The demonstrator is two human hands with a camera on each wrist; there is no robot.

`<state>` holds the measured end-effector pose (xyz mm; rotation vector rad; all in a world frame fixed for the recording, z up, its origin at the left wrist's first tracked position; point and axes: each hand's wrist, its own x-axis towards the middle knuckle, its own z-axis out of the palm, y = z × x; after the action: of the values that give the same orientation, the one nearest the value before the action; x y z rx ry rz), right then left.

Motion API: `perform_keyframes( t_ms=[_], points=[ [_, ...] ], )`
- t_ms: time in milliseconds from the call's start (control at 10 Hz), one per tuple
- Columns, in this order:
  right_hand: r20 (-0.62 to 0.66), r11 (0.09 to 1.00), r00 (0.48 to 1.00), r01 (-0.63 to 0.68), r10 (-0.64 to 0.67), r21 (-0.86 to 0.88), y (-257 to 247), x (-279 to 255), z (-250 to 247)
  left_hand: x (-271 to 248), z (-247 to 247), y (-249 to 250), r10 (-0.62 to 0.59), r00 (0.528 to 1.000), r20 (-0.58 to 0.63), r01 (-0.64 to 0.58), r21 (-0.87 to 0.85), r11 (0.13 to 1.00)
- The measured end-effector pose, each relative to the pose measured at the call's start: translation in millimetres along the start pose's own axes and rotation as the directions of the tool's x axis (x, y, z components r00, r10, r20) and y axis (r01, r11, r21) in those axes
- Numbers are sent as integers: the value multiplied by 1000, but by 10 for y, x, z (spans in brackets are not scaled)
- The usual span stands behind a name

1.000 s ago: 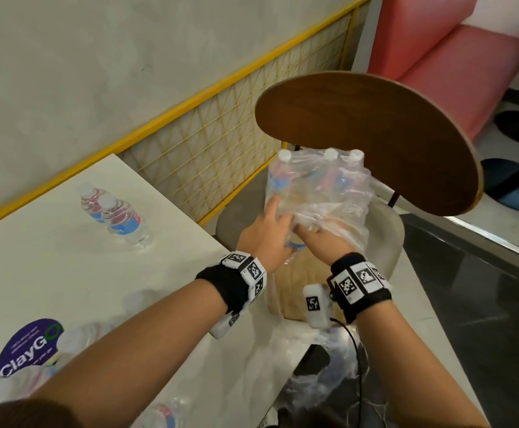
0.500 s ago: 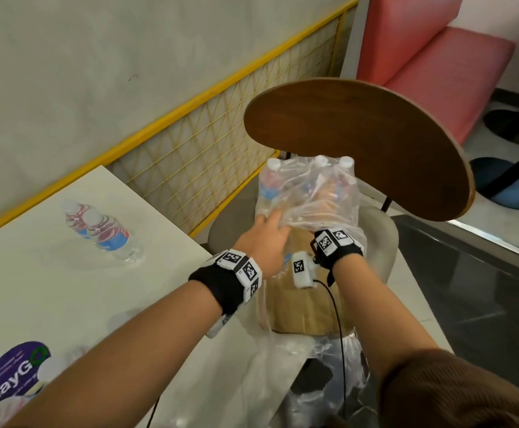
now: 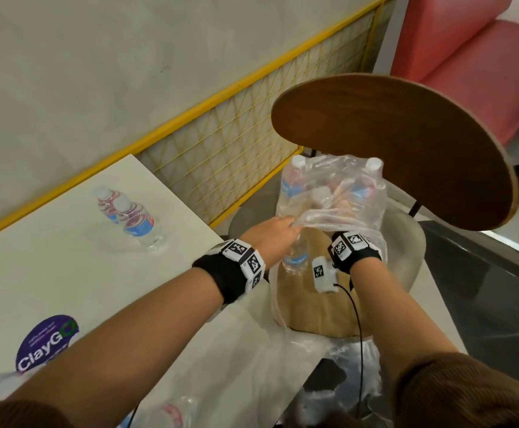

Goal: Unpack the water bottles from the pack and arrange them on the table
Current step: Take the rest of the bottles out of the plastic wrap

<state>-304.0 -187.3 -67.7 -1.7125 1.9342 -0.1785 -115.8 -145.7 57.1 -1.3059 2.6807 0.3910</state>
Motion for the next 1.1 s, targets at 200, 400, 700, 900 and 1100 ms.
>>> perform_keyframes(
  t_ms=[200,400,700,900,1100],
  points=[
    [-165,981,985,-9,41,191,-334,-364,-167,-107,-70,-69,36,999,-20,-34,89,995],
    [-75,944,993,110,-91,311,-443,-1057,-257,-330,-208,-1,167,983,-78,-148,206,967],
    [433,903,826,192,-360,385,-679,-1716,-662,-1151,-395,-68,155,987,-39,-158,-57,986],
    [615,869,624,247,-482,430,-1097,-1868,-356,-1338,-229,-219,4,985,173,11,-81,997],
    [645,838,535,367,-545,403,-1526,-1904,125,-1415,-74,-398,-209,929,306,233,-44,972]
  ],
)
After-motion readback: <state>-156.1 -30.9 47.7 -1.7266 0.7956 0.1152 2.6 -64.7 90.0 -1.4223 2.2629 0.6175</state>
